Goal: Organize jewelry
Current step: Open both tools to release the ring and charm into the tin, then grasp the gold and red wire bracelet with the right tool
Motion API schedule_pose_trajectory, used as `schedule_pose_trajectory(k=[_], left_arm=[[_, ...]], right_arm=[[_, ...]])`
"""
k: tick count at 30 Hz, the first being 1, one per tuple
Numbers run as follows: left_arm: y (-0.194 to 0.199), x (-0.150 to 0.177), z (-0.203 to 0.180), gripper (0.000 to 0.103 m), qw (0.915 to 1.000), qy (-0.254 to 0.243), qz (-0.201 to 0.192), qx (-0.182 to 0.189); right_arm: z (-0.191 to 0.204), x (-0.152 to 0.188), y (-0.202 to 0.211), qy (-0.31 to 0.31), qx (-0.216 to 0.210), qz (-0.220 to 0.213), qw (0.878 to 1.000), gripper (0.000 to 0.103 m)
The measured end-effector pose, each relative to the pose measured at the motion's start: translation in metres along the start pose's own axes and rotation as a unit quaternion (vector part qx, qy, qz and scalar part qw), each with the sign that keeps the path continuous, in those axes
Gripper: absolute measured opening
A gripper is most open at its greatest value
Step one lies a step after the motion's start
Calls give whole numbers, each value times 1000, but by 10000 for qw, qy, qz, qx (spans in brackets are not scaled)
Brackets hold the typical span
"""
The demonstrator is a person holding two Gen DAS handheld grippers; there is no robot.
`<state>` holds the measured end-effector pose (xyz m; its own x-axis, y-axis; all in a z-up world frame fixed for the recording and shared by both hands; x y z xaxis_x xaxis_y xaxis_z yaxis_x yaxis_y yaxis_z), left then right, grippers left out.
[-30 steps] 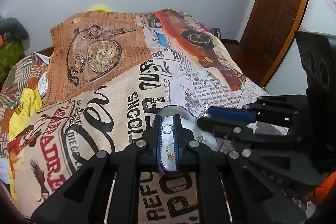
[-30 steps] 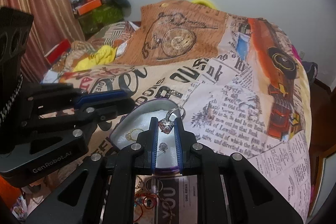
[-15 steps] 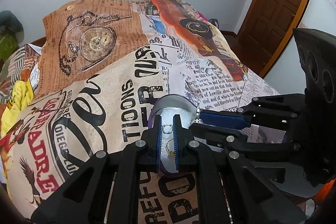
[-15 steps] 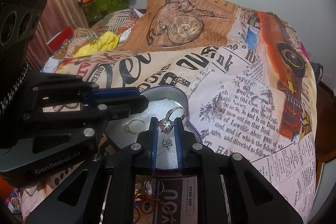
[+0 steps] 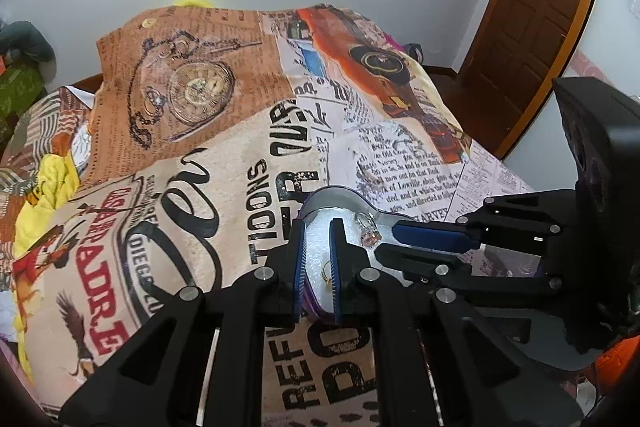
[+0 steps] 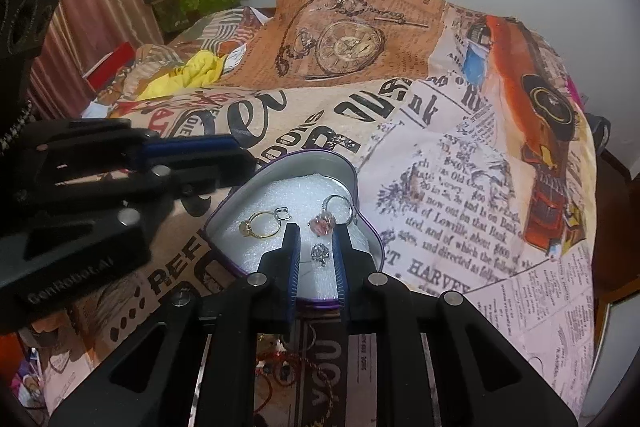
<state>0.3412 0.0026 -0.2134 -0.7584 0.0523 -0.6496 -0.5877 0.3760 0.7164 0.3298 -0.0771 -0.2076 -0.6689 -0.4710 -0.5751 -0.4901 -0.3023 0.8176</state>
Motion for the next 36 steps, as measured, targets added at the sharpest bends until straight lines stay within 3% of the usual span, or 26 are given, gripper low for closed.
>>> schedule_pose_trajectory(k=[12,17,19,22,30,36], left_arm=[[47,2,-17,9,9996,-88,-225,-127],[62,7,-29,14,9995,-161,-232,-159],[66,10,-34,15,9994,-199,-234,-169],[68,17,-41,17,9994,-242,-175,-146],[56,44,-60,19,9993,-332,160,-83],[42,65,-59,19,9989,-205,419,-80]], right_arm=[[-1,2,47,-111,191,-267,9994,15],[-3,7,68,-179,314,-371,9987,16],[-5,11,76,-224,355,-391,9984,21],[-10,18,84,-316,424,-429,9977,36],[-22,44,94,-489,598,-385,9963,36],[-26,68,75,-679,529,-15,9963,36]])
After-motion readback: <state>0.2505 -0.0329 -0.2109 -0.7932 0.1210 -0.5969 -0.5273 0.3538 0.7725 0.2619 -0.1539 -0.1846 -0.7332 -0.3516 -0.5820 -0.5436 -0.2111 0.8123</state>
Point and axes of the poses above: each gripper's, at about its wrist camera, not at the fingertips, and y roughly against the way its jaws point, z to its left, x to its underside, the point moved 6 cm from there along -y, roughly the way its jaws point, and after that the axes turned 8 degrees about x, right-handed, at the moved point
